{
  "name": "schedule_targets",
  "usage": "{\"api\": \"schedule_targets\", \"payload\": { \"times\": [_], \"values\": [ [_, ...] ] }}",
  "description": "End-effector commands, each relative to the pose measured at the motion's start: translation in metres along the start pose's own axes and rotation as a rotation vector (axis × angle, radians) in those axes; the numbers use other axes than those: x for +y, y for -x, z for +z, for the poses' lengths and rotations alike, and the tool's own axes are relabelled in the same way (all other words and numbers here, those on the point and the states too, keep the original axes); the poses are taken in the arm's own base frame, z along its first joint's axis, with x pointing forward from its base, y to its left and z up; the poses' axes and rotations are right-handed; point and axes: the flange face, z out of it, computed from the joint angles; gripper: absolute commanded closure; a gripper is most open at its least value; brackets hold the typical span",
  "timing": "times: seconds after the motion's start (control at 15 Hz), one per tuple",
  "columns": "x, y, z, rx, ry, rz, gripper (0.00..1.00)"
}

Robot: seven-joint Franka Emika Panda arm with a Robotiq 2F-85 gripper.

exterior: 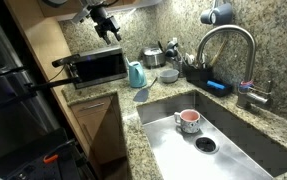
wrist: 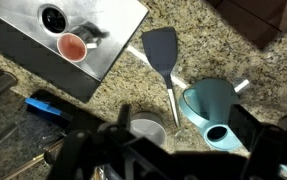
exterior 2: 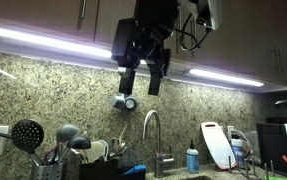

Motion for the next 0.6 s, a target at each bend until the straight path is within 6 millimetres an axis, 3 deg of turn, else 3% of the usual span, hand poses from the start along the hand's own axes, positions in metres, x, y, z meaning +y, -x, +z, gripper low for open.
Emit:
{"api": "schedule_targets", "payload": {
  "times": [0.0,0.53],
  "values": [
    [-0.002,-0.023,0.001,-0.018,0.025,0.076,0.00],
    [0.002,-0.058,0.023,-0.175,0.089,0.196,0.00]
  ]
}}
